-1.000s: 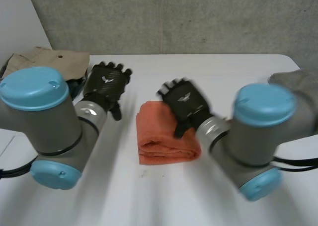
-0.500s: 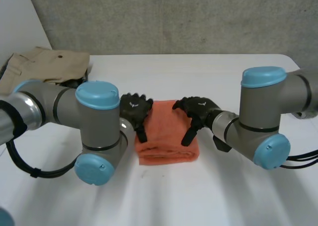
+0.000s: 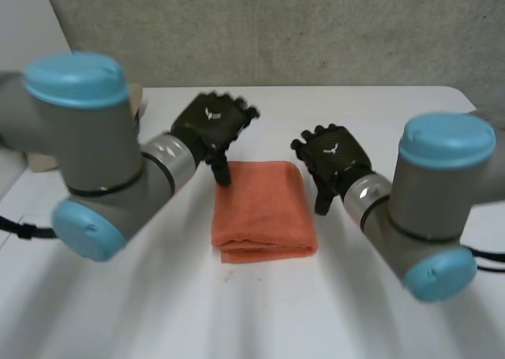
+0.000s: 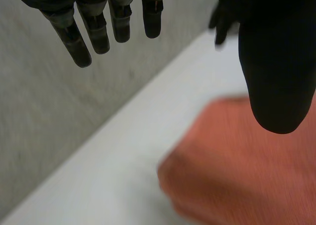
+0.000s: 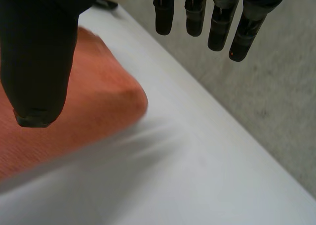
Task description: Fold the laundry.
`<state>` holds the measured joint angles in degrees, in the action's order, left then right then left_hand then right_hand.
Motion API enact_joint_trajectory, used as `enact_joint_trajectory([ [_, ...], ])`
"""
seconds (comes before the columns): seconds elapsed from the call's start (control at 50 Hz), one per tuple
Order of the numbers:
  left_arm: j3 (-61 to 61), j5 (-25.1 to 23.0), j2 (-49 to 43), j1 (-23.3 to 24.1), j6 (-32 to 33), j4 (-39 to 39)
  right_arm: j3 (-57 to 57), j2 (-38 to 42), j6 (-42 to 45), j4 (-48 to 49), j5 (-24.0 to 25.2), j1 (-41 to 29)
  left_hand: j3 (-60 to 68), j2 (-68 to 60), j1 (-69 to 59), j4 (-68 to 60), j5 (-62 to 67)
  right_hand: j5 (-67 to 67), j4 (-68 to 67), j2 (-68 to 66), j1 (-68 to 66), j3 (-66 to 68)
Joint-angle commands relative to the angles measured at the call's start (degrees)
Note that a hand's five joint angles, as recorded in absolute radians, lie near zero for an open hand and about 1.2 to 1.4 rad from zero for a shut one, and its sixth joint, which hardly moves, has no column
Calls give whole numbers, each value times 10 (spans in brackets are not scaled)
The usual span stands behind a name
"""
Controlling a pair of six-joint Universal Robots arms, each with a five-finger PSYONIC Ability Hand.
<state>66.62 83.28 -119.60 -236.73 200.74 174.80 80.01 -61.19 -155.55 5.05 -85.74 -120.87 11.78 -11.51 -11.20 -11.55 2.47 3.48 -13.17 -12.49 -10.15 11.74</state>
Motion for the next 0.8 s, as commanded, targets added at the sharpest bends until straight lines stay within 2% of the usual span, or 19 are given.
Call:
enact_joint_trajectory([
  [0.02,-7,-140,73,-22,-12,-41,138,-44,-6,108,1,-45,-7,5,1,5,-14,-35,32,25,2,-17],
  [0.1,-21,-173,82,-37,-27,-75,168,-37,-6,135,2,-66,-7,5,1,5,-14,-35,32,25,2,-17],
  [0.16,-27,-180,81,-40,-35,-81,171,-15,-6,153,2,-74,-7,5,1,5,-14,-35,32,25,2,-17],
  [0.42,-24,-175,72,-38,-39,-80,125,89,5,210,0,-79,-9,6,3,7,-16,-35,32,25,2,-17],
  [0.8,-18,-174,73,-37,-44,-79,22,161,38,219,-12,-80,-6,3,0,3,-12,-35,32,25,2,-17],
])
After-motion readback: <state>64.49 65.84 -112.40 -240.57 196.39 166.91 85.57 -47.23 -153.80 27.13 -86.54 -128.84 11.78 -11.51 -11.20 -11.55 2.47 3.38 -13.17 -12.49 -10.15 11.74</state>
